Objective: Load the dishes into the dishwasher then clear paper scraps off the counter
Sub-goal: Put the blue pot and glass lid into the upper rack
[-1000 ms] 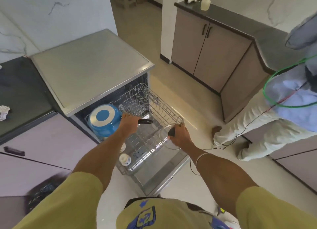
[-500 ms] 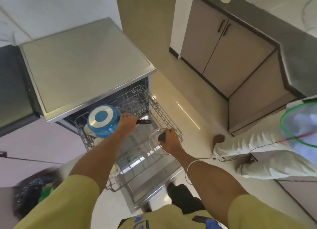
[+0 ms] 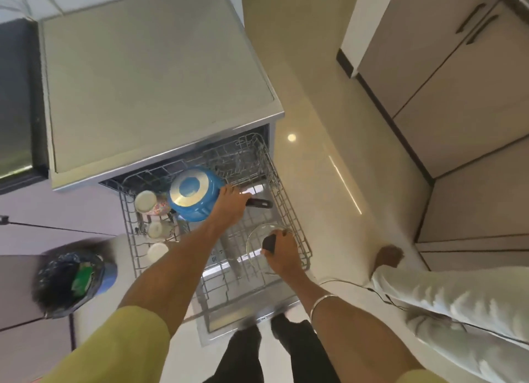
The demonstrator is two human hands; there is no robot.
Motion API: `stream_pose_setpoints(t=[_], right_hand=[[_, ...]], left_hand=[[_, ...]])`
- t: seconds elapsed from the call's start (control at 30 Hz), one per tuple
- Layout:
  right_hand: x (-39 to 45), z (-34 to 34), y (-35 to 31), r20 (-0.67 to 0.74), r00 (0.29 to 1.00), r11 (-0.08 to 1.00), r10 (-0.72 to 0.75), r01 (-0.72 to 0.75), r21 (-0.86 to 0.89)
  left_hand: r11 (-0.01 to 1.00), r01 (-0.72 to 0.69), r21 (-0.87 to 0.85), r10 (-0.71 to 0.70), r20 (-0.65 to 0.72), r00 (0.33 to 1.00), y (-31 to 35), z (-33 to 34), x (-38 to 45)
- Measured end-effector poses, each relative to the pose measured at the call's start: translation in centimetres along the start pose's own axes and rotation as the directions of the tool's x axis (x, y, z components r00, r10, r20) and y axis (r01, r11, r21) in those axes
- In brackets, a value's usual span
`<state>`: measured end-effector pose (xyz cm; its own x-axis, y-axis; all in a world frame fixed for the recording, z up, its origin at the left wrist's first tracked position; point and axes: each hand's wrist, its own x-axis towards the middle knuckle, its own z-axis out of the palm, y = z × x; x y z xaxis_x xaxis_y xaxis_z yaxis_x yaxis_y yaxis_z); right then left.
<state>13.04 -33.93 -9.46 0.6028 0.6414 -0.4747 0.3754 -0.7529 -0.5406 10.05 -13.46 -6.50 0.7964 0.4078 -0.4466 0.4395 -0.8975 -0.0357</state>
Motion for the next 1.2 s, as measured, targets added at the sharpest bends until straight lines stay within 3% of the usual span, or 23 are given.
stream_pose_setpoints(t=[0.47,0.73,1.03,1.2], right_hand=[[5.9,5.4,2.1,0.014,1.0,1.0,-0.004,0.004,0.009],[7.0,8.0,5.4,-0.072,0.997,0.998,0.023,-0.026,-0.049],[5.6,8.5,3.4,-0.086,0.986,0.984,0.143,-0.151,-0.099],[5.8,7.2,3.8,-0.117,0.98,0.979,0.161,-0.174,-0.109]], left_hand=[[0.975,-0.196,0.109,0.198,-0.003,0.98,-0.6,6.5,6.5],[0.979,-0.202,0.021,0.201,0.01,0.979,-0.6,9.9,9.5],[0.985,-0.168,-0.036,0.169,0.021,0.985,1.4,10.1,9.7],[0.979,-0.174,-0.108,0.171,-0.041,0.984,1.4,9.9,9.3]])
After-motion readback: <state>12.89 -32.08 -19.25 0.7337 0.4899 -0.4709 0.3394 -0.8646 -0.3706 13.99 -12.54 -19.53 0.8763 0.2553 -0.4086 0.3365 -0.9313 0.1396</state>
